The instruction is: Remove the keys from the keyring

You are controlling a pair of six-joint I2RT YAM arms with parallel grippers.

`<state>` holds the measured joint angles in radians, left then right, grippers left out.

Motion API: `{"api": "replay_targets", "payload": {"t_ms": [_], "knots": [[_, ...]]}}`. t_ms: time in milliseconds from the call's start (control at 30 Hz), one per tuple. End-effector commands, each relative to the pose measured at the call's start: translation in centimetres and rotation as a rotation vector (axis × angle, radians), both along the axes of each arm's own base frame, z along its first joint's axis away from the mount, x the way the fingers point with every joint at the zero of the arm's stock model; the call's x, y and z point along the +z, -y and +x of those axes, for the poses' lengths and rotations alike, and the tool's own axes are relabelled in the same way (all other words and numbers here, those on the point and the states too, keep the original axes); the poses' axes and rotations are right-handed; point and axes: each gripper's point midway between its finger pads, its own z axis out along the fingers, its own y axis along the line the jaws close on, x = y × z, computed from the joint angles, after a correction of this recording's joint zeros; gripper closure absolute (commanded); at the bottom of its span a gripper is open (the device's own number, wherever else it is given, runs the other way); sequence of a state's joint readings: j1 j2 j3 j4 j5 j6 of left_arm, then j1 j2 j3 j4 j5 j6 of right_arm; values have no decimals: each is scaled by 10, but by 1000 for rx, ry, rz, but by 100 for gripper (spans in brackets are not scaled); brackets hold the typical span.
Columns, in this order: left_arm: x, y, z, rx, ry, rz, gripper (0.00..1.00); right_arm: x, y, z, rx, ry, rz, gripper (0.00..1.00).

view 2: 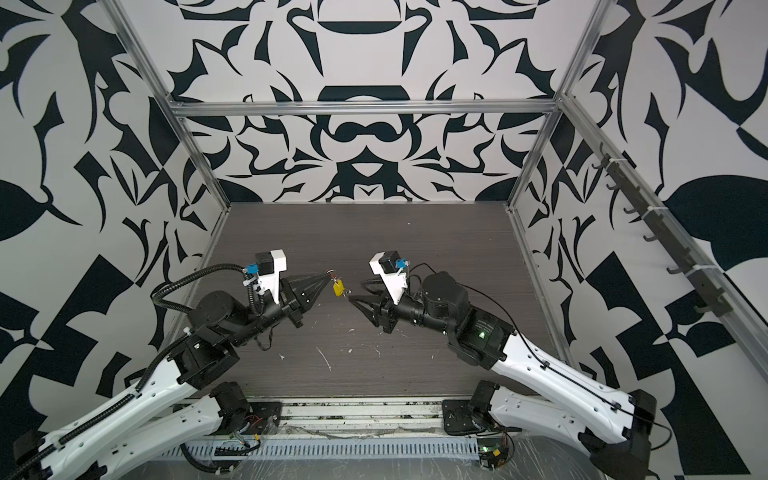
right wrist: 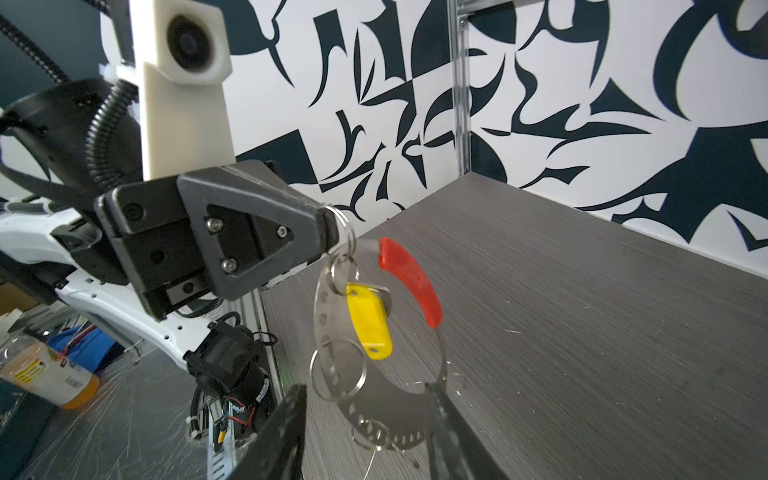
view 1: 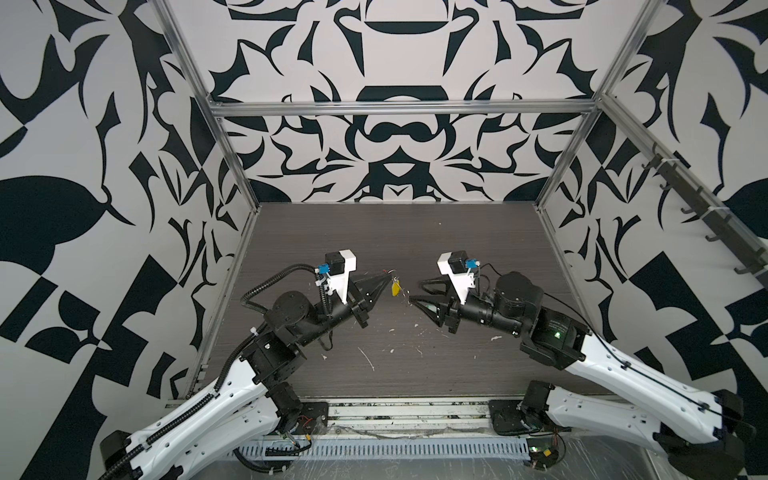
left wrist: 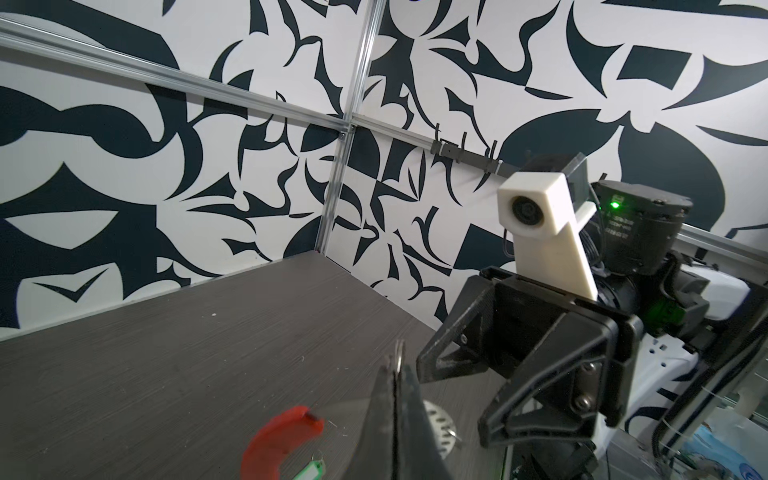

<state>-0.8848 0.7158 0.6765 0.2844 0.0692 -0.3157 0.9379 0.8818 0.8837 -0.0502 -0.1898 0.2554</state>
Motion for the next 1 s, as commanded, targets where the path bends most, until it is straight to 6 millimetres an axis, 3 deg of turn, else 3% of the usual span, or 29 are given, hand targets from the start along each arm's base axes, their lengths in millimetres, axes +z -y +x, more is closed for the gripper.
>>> {"api": "replay_targets", "payload": {"t_ms": [0, 167, 433, 600, 700, 967], "knots": [[11, -3, 1, 58, 74, -26, 100, 22, 10, 7, -72, 54, 88, 50], [8, 9, -7, 48, 140, 1, 100, 14, 10, 5, -60, 59, 71, 49], [8, 18, -24, -31, 218, -1, 100, 21, 9, -3, -17, 84, 83, 50], [8, 20, -35, -88, 250, -17, 100, 24, 9, -11, 20, 108, 77, 57], [6, 21, -40, -116, 253, -15, 100, 27, 14, -10, -1, 124, 93, 56], [3, 23, -42, -131, 252, -19, 100, 15, 2, -16, 60, 105, 63, 52]]}}
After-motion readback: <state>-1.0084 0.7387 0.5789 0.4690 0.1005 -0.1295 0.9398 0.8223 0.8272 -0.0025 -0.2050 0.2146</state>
